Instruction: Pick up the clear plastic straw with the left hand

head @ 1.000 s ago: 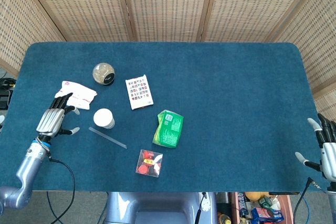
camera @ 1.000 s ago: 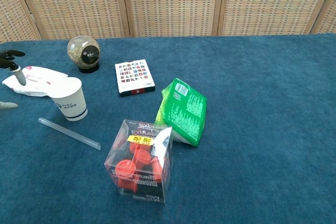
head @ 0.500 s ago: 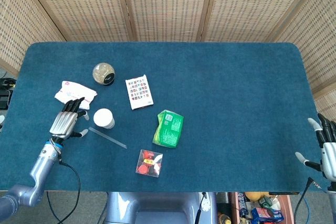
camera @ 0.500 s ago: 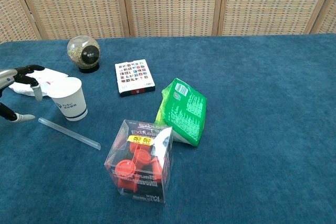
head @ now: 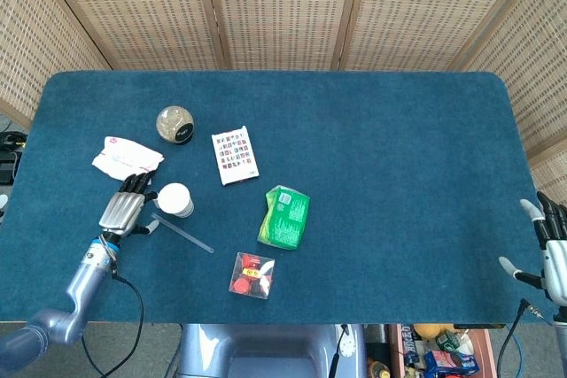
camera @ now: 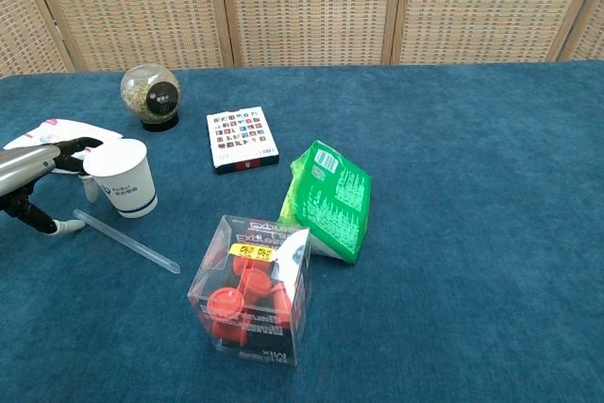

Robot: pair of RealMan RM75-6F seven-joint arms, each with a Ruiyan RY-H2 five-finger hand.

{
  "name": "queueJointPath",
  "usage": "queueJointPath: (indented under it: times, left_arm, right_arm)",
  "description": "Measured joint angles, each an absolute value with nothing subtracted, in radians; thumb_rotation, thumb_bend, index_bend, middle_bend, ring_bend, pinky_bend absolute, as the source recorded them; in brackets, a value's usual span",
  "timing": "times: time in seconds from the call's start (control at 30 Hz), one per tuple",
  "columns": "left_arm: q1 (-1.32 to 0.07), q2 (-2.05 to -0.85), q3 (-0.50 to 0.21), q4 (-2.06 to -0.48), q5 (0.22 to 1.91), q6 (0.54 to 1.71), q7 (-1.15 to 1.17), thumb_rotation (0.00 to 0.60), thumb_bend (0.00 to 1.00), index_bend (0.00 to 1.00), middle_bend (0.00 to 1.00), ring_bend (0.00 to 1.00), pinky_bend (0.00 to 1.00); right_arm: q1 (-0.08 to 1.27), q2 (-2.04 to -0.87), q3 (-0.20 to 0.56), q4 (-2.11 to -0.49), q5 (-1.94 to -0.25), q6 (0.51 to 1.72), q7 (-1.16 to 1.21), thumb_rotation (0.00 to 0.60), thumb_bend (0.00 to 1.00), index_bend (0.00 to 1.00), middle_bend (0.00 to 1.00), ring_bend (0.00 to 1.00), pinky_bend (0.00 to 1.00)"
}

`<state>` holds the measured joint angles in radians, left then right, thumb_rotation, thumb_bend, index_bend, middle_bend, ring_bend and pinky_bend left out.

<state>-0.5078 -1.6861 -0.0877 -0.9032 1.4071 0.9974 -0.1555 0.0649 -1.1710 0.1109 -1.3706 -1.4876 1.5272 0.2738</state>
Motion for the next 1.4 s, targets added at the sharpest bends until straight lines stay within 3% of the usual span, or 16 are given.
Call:
queueJointPath:
  times: [0.57,0.97,1.4]
  left_arm:
    - [-0.515,-1.695,-0.076,-0.901,1.402,0.984,-0.148,0.600,0.37,0.50,0.00,0.00,0.00]
    - [-0.512,-1.692,-0.075,-0.906,1.385,0.977,-0.126,0.600,0.40,0.58,0.00,0.00,0.00]
    - [-0.488,-1.614,-0.057,-0.984,1.405,1.024,-0.107,0.600,0.40,0.58,0.00,0.00,0.00]
  right_arm:
    - [0.063,-1.168,0.110,-1.373,-1.489,1.530,0.279,0.600,0.00,0.00,0.00,0.00,0.00]
    - [0.062,-1.167,0.111,-1.370,-1.488,1.532,0.288,0.600,0.00,0.00,0.00,0.00,0.00]
    - [0.059,-1.166,0.109,-1.375,-1.495,1.540,0.286,0.600,0.00,0.00,0.00,0.00,0.00]
